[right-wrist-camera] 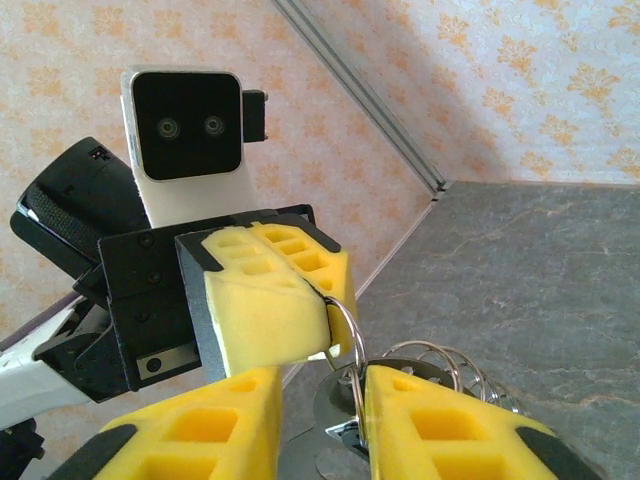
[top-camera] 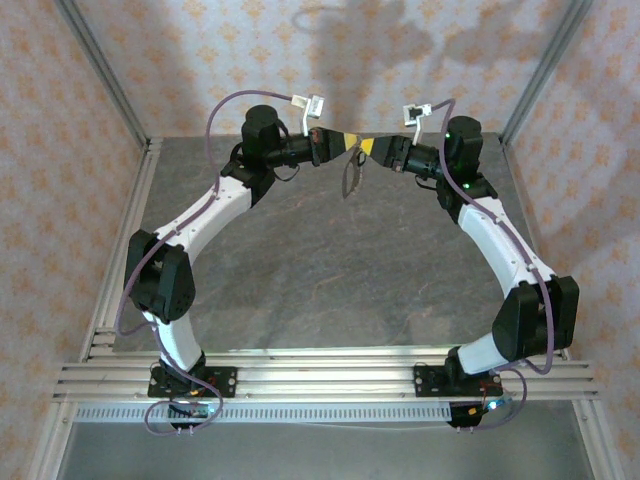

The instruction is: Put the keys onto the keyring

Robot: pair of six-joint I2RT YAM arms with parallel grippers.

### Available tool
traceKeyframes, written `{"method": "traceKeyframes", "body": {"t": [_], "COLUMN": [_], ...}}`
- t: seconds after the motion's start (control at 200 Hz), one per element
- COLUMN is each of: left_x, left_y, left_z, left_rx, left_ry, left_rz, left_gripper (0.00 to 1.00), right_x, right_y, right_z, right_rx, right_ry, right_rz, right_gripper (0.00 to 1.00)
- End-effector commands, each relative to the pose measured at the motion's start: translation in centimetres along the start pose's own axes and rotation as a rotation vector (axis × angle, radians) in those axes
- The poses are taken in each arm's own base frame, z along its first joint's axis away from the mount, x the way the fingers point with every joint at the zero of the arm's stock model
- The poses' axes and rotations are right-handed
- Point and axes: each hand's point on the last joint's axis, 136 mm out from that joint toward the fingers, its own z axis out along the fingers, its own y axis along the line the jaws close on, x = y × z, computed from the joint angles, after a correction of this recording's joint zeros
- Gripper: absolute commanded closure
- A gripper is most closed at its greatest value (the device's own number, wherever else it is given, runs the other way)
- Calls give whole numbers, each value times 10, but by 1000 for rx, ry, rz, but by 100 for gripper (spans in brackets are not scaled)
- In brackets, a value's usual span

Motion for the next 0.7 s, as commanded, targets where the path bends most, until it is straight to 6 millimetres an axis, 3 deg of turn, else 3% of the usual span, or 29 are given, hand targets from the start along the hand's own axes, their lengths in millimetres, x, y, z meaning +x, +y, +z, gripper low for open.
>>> {"method": "traceKeyframes", "body": {"t": [0.0, 0.125, 0.245, 0.696], "left_x": [-24, -24, -24, -25], "left_y": [-39, -38, -38, -31], "left_z": [-7, -7, -7, -15], "left_rx": [61, 61, 55, -38], "left_ry": [-41, -41, -45, -118], "left_rz": [98, 97, 97, 81], "left_gripper": [100, 100, 100, 100], "right_x": [2, 2, 4, 6], "right_y": [6, 4, 3, 5], "right_z": [0, 0, 1, -4], "right_rx": [-16, -13, -9, 114], "right_ry": [4, 7, 12, -58], "right_rz": [-37, -34, -30, -41], "right_gripper": [76, 84, 100, 100]}}
